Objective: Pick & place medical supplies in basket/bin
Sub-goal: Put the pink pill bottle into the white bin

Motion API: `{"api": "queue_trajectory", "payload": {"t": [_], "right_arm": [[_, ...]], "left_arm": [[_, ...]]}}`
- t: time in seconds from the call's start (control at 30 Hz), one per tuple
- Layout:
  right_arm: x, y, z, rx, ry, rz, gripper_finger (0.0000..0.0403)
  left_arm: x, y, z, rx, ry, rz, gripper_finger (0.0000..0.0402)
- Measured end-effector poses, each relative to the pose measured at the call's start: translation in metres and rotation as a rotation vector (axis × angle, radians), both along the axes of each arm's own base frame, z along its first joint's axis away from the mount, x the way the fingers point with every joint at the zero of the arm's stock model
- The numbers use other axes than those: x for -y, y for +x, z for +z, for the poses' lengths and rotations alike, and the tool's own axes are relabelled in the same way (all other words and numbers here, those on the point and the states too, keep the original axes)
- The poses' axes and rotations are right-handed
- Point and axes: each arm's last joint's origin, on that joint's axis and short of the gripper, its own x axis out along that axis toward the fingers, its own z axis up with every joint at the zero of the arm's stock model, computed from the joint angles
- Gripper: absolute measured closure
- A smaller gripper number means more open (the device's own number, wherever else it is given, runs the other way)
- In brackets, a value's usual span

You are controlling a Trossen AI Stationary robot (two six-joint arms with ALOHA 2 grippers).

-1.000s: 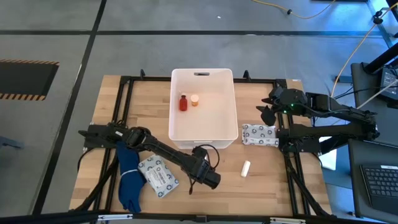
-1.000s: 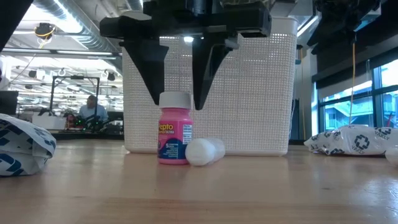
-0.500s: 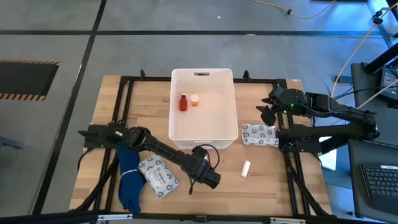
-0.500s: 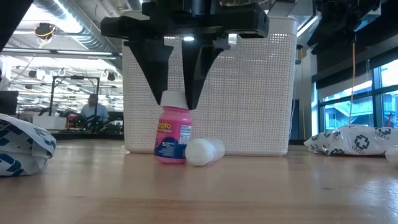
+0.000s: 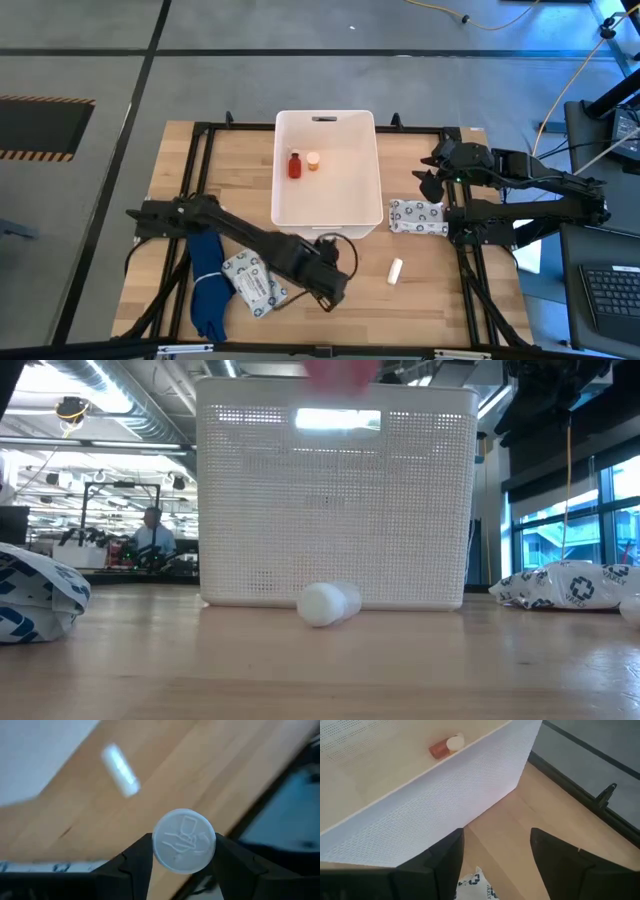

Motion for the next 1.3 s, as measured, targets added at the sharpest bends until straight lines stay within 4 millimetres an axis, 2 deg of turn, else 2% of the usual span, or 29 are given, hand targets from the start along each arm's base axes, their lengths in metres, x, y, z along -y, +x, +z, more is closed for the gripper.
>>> {"api": "queue_trajectory", "payload": {"t": [0.17, 0.3, 0.4, 0.53, 0.67, 0.8, 0.93, 1.07, 1.23, 1.3], "right_arm": [[0.0, 0.0, 0.0, 0.001, 0.0, -0.001, 0.0174], [0.0, 0.001, 0.001, 0.017, 0.005, -0.007, 0.0174], [0.001, 0.003, 0.003, 0.048, 0.001, -0.009, 0.0174], [0.001, 0.005, 0.006, 0.091, 0.009, -0.022, 0.0174], [0.001, 0.005, 0.007, 0.119, 0.028, -0.042, 0.0174], [0.001, 0.006, 0.007, 0.134, 0.053, -0.069, 0.0174], [0.003, 0.006, 0.006, 0.146, 0.055, -0.131, 0.0174], [0.003, 0.008, 0.006, 0.149, 0.069, -0.151, 0.0174], [0.004, 0.011, 0.004, 0.133, 0.071, -0.152, 0.0174], [0.004, 0.013, 0.003, 0.123, 0.073, -0.152, 0.0174]], "left_arm": [[-0.024, -0.026, 0.065, 0.276, 0.098, 0.028, 0.0231], [-0.058, -0.05, 0.104, 0.397, 0.257, 0.073, 0.0231], [-0.09, -0.057, 0.117, 0.394, 0.349, 0.073, 0.0231], [-0.141, -0.05, 0.119, 0.33, 0.431, -0.014, 0.0231], [-0.197, -0.036, 0.108, 0.245, 0.443, -0.153, 0.0231], [-0.25, -0.021, 0.085, 0.156, 0.442, -0.238, 0.0231], [-0.292, -0.002, 0.054, 0.084, 0.439, -0.318, 0.0231], [-0.314, 0.018, 0.017, 0.022, 0.403, -0.459, 0.0231], [-0.322, 0.035, -0.023, -0.067, 0.392, -0.686, 0.0231], [-0.325, 0.038, -0.032, -0.097, 0.4, -0.764, 0.0231]]}}
